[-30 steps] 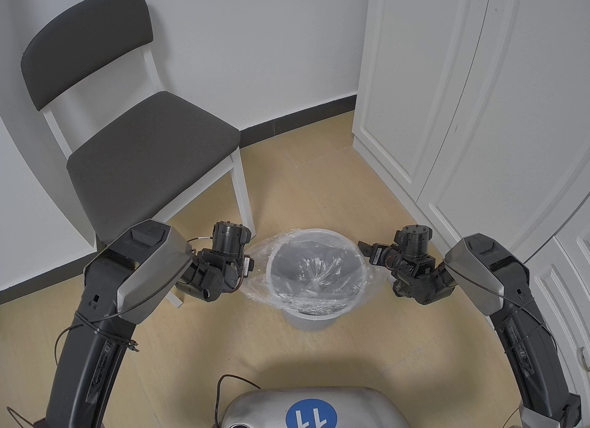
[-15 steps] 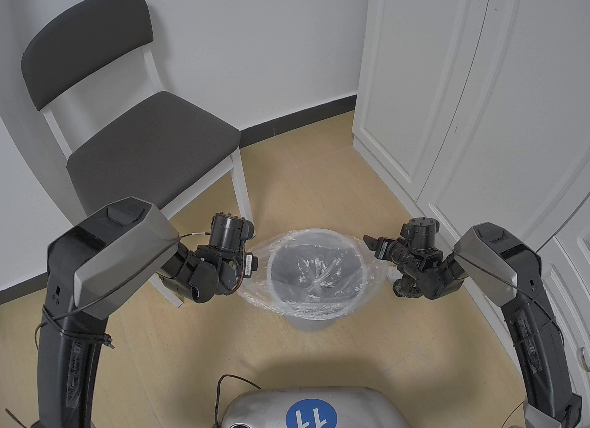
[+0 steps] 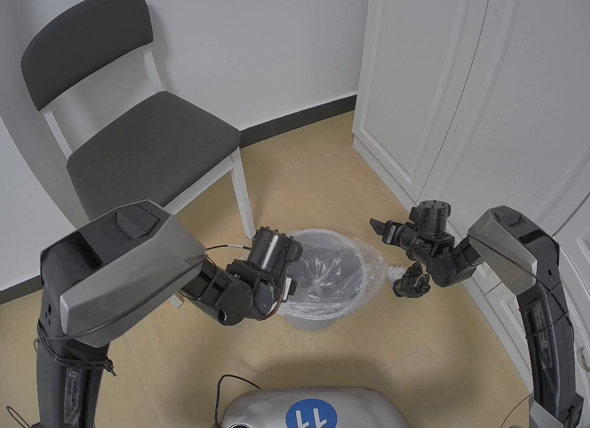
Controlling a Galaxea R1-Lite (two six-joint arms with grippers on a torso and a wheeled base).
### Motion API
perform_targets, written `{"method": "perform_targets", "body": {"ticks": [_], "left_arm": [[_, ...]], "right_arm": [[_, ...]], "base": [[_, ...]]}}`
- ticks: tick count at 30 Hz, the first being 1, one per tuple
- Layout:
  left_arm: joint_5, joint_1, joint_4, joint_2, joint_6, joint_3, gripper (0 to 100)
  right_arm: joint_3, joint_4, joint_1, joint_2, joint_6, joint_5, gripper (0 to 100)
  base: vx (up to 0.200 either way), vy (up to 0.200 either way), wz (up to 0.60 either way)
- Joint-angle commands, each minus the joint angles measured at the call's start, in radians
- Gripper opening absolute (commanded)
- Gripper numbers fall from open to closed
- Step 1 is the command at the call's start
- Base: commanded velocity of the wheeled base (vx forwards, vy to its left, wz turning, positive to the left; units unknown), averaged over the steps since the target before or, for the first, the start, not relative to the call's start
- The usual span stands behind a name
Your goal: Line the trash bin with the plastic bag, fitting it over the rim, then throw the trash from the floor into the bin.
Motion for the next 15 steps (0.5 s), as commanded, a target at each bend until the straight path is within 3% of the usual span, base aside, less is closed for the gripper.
{"method": "perform_targets", "body": {"ticks": [1, 9, 15], "left_arm": [[0.026, -0.031, 0.069, 0.072, -0.002, -0.099, 100], [0.048, -0.025, 0.198, 0.12, -0.004, -0.201, 100], [0.049, -0.027, 0.212, 0.163, -0.005, -0.251, 100]], "right_arm": [[0.004, 0.006, -0.029, -0.024, -0.001, 0.008, 100], [-0.005, 0.009, -0.041, -0.02, -0.002, 0.025, 100], [-0.002, 0.009, -0.041, -0.023, -0.005, 0.025, 100]], "base": [[0.0, 0.0, 0.0], [0.0, 0.0, 0.0], [0.0, 0.0, 0.0]]}}
